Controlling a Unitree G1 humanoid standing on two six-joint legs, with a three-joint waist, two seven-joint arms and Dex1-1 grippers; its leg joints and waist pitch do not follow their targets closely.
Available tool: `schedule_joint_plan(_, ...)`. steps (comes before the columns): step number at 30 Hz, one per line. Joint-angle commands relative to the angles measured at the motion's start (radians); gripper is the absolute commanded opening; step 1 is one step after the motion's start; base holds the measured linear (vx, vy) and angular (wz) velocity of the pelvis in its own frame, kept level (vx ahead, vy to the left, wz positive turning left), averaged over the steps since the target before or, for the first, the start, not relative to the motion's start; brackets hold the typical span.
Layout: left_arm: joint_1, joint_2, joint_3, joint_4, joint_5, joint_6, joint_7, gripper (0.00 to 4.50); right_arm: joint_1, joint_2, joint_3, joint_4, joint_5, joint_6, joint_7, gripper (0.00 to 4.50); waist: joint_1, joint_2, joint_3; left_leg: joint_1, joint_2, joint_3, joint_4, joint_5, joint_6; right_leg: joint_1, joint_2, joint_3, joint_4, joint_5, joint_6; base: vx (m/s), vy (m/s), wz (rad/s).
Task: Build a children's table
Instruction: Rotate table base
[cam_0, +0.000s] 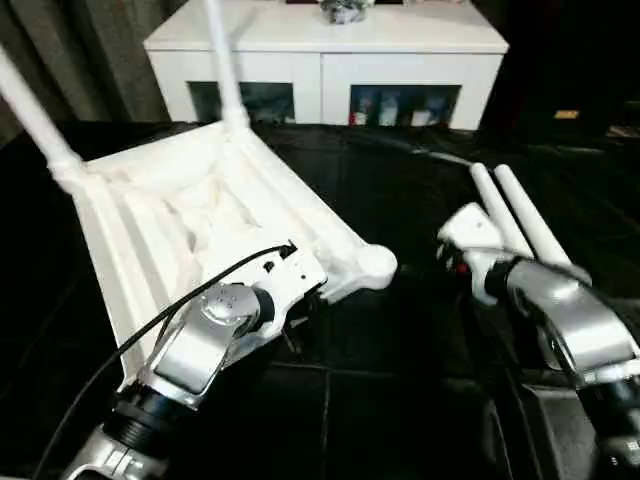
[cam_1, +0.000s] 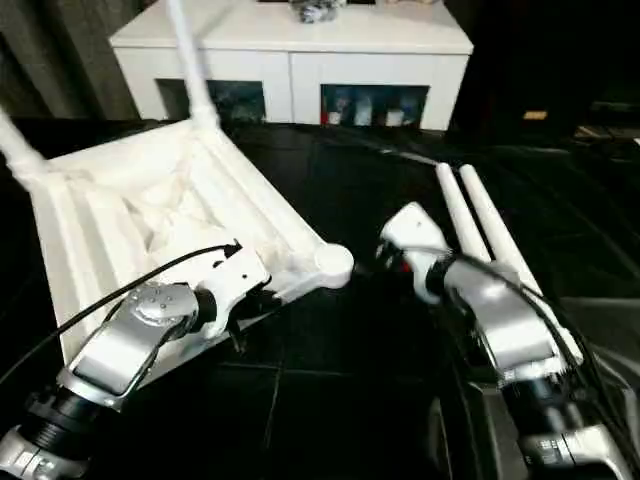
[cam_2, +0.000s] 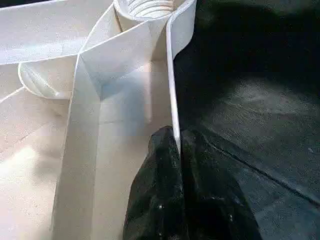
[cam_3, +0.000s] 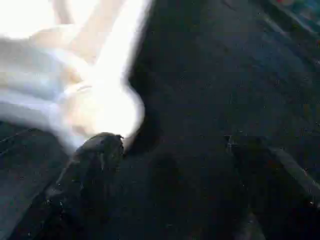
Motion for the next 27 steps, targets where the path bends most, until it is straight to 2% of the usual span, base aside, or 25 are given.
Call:
schedule_joint_plan(1,-0.001,0.013,-0.025,-0.065,-0.024,-0.024,-0.043,0.01,-0.019,0.008,-0.023,0.027,-0.005,0.055,-0.034,4.03,0.000,-0.008,-0.067,0.016,0.048,-0.023,-0.062,-0.122,0.057,0.049,-0.058,0.041,-0.072,-0.071,-0.264,0.000,0.000,0.00)
schedule_joint_plan(2,0.003,0.024,-0.029,-0.074,-0.019,-0.025,-0.046,0.00,-0.031,0.014,-0.034,0.043,-0.004,0.083,-0.053,4.13,0.002,-0.008,-0.068,0.013,0.048,-0.024,-0.063,-0.116,0.052,0.051,-0.058,0.041,-0.069,-0.064,-0.263,0.000,0.000,0.00)
schedule_joint_plan(4,0.010,0.042,-0.019,-0.102,-0.039,0.011,-0.066,0.59,-0.066,0.025,-0.072,0.078,-0.004,0.151,-0.115,4.23,0.005,-0.009,-0.068,0.015,0.046,-0.022,-0.063,-0.110,0.042,0.050,-0.058,0.041,-0.069,-0.061,-0.261,0.000,0.000,0.00)
schedule_joint_plan(6,0.008,0.056,-0.009,-0.125,-0.052,0.031,-0.077,0.64,-0.087,0.022,-0.089,0.102,-0.013,0.181,-0.145,4.43,0.010,-0.006,-0.068,0.015,0.047,-0.022,-0.063,-0.102,0.030,0.050,-0.058,0.041,-0.066,-0.056,-0.261,0.000,0.000,0.00)
schedule_joint_plan(8,0.002,0.060,0.009,-0.146,-0.071,0.049,-0.085,0.64,-0.108,0.025,-0.113,0.123,-0.018,0.213,-0.177,4.43,0.008,-0.009,-0.066,0.014,0.046,-0.021,-0.064,-0.107,0.025,0.051,-0.057,0.041,-0.067,-0.059,-0.259,0.000,0.000,0.00)
schedule_joint_plan(9,-0.008,0.062,0.028,-0.163,-0.088,0.059,-0.092,0.94,-0.125,0.022,-0.133,0.142,-0.023,0.247,-0.202,4.50,0.007,-0.009,-0.066,0.014,0.044,-0.021,-0.065,-0.107,0.019,0.052,-0.058,0.041,-0.066,-0.066,-0.258,0.000,0.000,0.00)
schedule_joint_plan(12,-0.018,0.061,0.044,-0.173,-0.100,0.062,-0.093,1.05,-0.132,0.015,-0.138,0.150,-0.029,0.277,-0.214,4.50,0.006,-0.007,-0.064,0.014,0.042,-0.020,-0.064,-0.124,0.009,0.052,-0.057,0.042,-0.069,-0.095,-0.248,0.000,0.000,0.00)
schedule_joint_plan(14,-0.033,0.059,0.068,-0.193,-0.124,0.077,-0.096,1.36,-0.139,-0.004,-0.123,0.163,-0.046,0.344,-0.224,4.50,0.004,-0.010,-0.065,0.013,0.040,-0.020,-0.063,-0.113,0.009,0.054,-0.055,0.042,-0.069,-0.090,-0.246,0.000,0.000,0.00)
schedule_joint_plan(15,-0.044,0.063,0.081,-0.203,-0.141,0.087,-0.103,1.36,-0.137,-0.012,-0.125,0.174,-0.047,0.363,-0.232,4.50,0.004,-0.010,-0.066,0.014,0.040,-0.020,-0.063,-0.108,0.008,0.055,-0.056,0.042,-0.068,-0.088,-0.247,0.000,0.000,0.00)
schedule_joint_plan(16,-0.058,0.075,0.096,-0.221,-0.165,0.086,-0.120,1.49,-0.138,-0.020,-0.131,0.197,-0.051,0.390,-0.247,4.50,0.004,-0.002,-0.066,0.014,0.040,-0.020,-0.062,-0.109,0.006,0.053,-0.055,0.041,-0.068,-0.085,-0.249,0.000,0.000,0.00)
schedule_joint_plan(17,-0.059,0.076,0.097,-0.222,-0.167,0.085,-0.122,1.54,-0.139,-0.021,-0.131,0.200,-0.052,0.394,-0.249,4.50,0.003,-0.005,-0.066,0.015,0.039,-0.019,-0.061,-0.108,0.004,0.053,-0.054,0.041,-0.069,-0.085,-0.248,0.000,0.000,0.00)
schedule_joint_plan(19,-0.074,0.089,0.114,-0.239,-0.209,0.076,-0.159,1.86,-0.137,-0.018,-0.154,0.228,-0.038,0.414,-0.252,4.50,0.003,-0.002,-0.066,0.014,0.038,-0.019,-0.061,-0.114,0.003,0.053,-0.055,0.041,-0.069,-0.083,-0.253,0.000,0.000,0.00)
schedule_joint_plan(23,-0.063,0.128,0.113,-0.285,-0.268,0.074,-0.242,1.86,-0.133,-0.009,-0.180,0.270,-0.040,0.408,-0.282,4.50,0.000,-0.001,-0.066,0.015,0.039,-0.018,-0.062,-0.120,-0.001,0.052,-0.054,0.040,-0.069,-0.093,-0.252,0.000,0.000,0.00)
schedule_joint_plan(27,-0.055,0.148,0.113,-0.315,-0.301,0.100,-0.269,1.86,-0.125,-0.001,-0.195,0.302,-0.023,0.418,-0.279,4.50,-0.005,-0.002,-0.064,0.014,0.039,-0.017,-0.062,-0.137,-0.006,0.054,-0.053,0.040,-0.069,-0.101,-0.258,0.000,0.000,0.00)
